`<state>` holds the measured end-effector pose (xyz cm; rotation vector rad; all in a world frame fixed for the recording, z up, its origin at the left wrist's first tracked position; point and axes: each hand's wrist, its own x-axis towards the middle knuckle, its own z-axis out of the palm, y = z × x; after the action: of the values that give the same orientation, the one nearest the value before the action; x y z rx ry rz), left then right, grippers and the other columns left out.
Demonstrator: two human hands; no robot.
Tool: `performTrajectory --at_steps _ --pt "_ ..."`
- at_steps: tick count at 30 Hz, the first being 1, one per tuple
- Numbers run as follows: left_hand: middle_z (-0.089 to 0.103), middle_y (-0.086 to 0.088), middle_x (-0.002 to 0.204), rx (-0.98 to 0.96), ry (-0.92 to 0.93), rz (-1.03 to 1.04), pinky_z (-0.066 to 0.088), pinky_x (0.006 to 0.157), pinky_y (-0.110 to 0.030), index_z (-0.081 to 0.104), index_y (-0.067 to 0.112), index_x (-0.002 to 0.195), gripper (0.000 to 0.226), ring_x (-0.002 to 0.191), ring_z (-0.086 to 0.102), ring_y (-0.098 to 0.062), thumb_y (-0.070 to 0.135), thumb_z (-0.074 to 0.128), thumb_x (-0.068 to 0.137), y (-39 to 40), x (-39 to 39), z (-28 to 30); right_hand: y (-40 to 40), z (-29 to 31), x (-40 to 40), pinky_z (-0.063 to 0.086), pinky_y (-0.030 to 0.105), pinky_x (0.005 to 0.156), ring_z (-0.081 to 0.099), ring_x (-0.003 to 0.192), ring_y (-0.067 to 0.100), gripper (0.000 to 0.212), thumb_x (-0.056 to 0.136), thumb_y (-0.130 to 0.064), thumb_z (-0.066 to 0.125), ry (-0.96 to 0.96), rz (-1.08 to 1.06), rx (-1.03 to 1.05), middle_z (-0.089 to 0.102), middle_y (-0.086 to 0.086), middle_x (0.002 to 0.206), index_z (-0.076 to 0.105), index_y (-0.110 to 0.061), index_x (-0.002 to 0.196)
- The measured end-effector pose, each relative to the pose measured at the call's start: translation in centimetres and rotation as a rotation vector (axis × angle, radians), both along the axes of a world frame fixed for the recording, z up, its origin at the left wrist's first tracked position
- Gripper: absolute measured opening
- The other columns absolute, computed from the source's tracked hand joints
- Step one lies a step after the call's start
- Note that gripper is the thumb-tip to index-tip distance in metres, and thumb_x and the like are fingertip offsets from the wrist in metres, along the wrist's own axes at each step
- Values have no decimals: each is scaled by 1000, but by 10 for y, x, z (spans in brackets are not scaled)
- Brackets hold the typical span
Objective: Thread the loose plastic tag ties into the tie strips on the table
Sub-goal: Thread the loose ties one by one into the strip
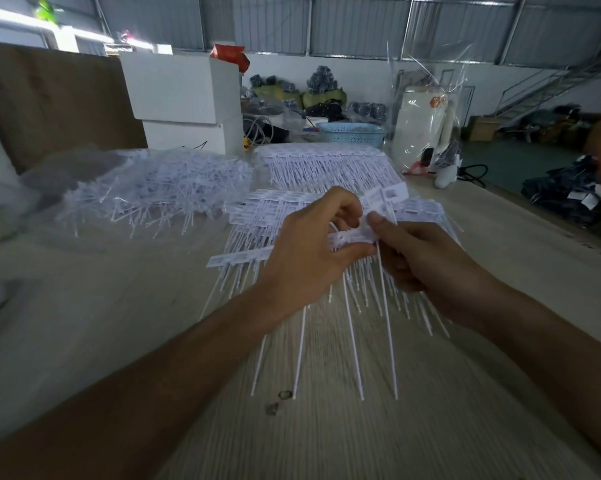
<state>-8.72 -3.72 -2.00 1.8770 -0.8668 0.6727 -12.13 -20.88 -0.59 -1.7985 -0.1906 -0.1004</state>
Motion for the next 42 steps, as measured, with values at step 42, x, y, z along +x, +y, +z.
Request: performTrajectory --at_steps 42 --pt "71 -1 105 265 -32 95 53 83 -43 71 18 113 26 99 65 -22 30 64 91 17 16 -6 -7 -6 5 28 18 44 33 42 7 35 97 -27 62 4 -25 45 37 -8 48 63 -21 63"
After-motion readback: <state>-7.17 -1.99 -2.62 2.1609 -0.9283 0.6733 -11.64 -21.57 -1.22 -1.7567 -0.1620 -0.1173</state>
